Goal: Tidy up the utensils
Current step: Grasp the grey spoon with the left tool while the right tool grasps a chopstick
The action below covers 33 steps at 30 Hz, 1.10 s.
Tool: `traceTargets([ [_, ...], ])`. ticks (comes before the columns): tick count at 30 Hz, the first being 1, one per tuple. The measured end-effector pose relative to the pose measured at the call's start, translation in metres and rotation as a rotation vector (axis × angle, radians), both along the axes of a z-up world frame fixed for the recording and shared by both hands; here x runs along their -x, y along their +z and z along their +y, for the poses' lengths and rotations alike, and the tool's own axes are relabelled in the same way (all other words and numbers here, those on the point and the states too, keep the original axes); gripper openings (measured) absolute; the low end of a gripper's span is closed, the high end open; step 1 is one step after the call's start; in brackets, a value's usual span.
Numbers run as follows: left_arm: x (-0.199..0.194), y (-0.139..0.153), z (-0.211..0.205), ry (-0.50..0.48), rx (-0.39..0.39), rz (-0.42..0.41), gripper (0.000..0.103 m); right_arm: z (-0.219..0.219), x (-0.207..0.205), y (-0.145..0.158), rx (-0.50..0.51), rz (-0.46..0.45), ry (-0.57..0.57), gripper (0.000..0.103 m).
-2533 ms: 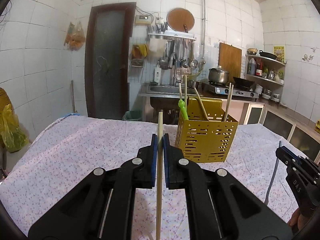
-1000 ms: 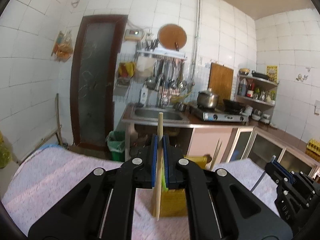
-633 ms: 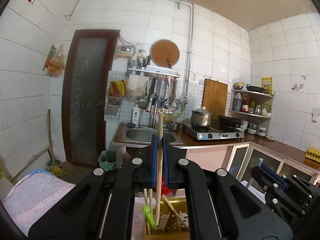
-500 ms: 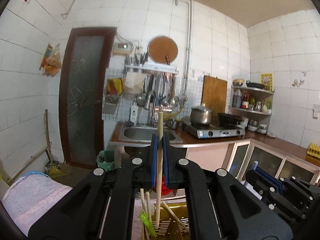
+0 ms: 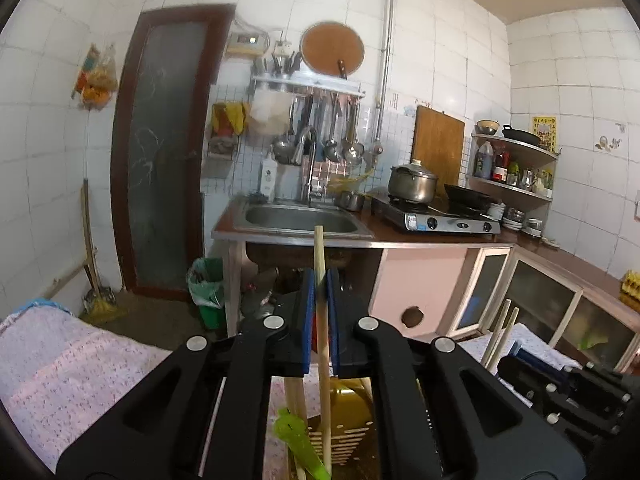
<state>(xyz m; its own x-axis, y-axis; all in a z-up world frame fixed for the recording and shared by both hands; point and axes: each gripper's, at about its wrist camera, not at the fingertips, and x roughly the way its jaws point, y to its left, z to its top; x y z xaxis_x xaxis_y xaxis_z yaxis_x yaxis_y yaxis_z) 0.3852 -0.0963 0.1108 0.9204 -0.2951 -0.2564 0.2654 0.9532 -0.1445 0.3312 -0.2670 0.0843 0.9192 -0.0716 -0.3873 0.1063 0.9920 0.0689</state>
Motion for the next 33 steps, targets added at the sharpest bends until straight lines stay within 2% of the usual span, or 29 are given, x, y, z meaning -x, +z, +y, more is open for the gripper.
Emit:
traceTargets([
  [4,0.006,0.003,0.004,0.021,-0.024,0.004,0.006,-0.002,0.002,-0.003,-0.008,0.023,-0.005,0.012],
  [5,0.009,0.004,0.006,0.023,-0.033,0.006,0.008,-0.002,0.005,-0.003,-0.002,0.022,-0.011,0.034],
  [6,0.015,0.007,0.011,0.029,-0.04,0.008,0.018,-0.001,0.007,-0.001,0.002,0.017,-0.016,0.06],
  [7,0.019,0.008,0.015,0.037,-0.042,0.012,0.038,-0.001,0.015,0.002,0.008,-0.008,-0.024,0.063],
  [8,0.028,0.01,0.022,0.053,-0.041,0.016,0.049,0.0,0.02,0.005,0.016,-0.022,-0.031,0.063],
  [9,0.038,0.011,0.029,0.068,-0.042,0.011,0.066,0.001,0.026,0.008,0.025,-0.026,-0.038,0.063],
  [10,0.043,0.011,0.033,0.078,-0.047,0.007,0.073,0.001,0.032,0.009,0.032,-0.025,-0.044,0.063],
  [12,0.065,0.007,0.046,0.102,-0.091,0.017,0.08,0.002,0.047,0.009,0.032,-0.02,-0.055,0.065],
  [16,0.096,-0.011,0.07,0.132,-0.125,0.082,0.097,0.012,0.081,-0.011,0.048,0.029,-0.075,0.071],
  [21,0.123,-0.05,0.095,0.164,-0.179,0.2,0.098,0.031,0.105,-0.059,0.019,0.158,-0.06,0.071],
  [25,0.138,-0.086,0.113,0.173,-0.196,0.293,0.098,0.047,0.108,-0.098,-0.001,0.274,-0.041,0.071],
  [31,0.149,-0.117,0.132,0.181,-0.214,0.376,0.098,0.064,0.1,-0.128,0.006,0.415,-0.014,0.071],
  [33,0.152,-0.121,0.134,0.179,-0.214,0.39,0.098,0.07,0.095,-0.135,0.022,0.452,-0.012,0.066],
])
